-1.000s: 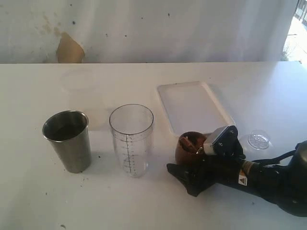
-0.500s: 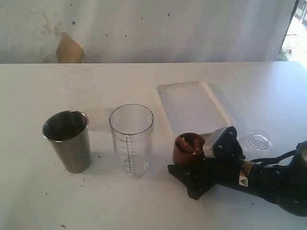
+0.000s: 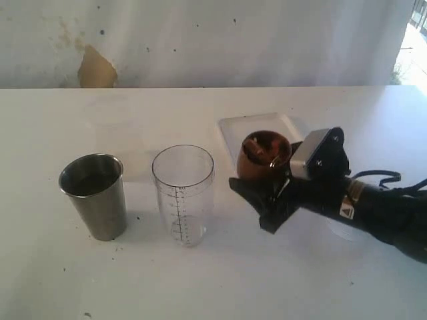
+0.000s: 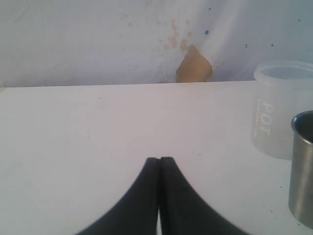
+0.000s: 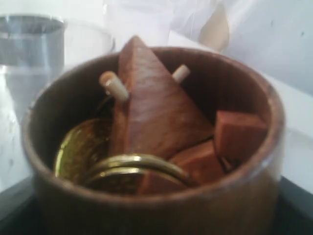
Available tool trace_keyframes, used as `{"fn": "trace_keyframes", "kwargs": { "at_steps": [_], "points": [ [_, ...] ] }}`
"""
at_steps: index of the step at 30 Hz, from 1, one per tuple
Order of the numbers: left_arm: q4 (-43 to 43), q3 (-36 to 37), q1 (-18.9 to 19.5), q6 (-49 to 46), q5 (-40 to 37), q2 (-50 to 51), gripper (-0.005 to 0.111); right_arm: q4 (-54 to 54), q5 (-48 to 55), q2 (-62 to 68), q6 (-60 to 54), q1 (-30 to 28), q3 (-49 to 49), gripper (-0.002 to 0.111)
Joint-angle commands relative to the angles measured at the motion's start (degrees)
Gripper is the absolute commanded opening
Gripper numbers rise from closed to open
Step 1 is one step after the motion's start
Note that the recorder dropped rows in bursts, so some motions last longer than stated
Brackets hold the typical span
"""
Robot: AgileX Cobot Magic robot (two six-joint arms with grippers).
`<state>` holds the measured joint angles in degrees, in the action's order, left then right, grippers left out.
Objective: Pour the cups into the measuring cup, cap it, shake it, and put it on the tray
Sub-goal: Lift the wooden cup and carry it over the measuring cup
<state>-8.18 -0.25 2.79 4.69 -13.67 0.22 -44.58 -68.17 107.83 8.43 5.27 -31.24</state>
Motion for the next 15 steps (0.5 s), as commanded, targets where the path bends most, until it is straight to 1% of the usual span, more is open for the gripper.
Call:
{"fn": "trace_keyframes", "kwargs": {
  "at_steps": [1,7,10,14,15],
  "points": [
    [0.39,0.25,-0.11,0.16,0.06,-0.22,0.0,0.19,-0.86,-4.8,5.08,0.14,-4.62,0.0],
    [0.39,0.25,-0.11,0.16,0.06,-0.22,0.0,-0.9,9.84,-6.11,5.88,1.6,-12.09,0.0],
    [0.39,0.25,-0.11,0.16,0.06,-0.22,0.0,-1.03,16.26,-6.11,5.88,3.06,-15.7,0.0],
    [0.39,0.25,-0.11,0.16,0.06,-0.22,0.0,-1.15,21.42,-6.11,5.88,4.97,-20.23,0.0],
    [0.39,0.25,-0.11,0.16,0.06,-0.22,0.0,-1.28,23.36,-5.86,3.71,6.04,-22.2,0.0]
  ]
}}
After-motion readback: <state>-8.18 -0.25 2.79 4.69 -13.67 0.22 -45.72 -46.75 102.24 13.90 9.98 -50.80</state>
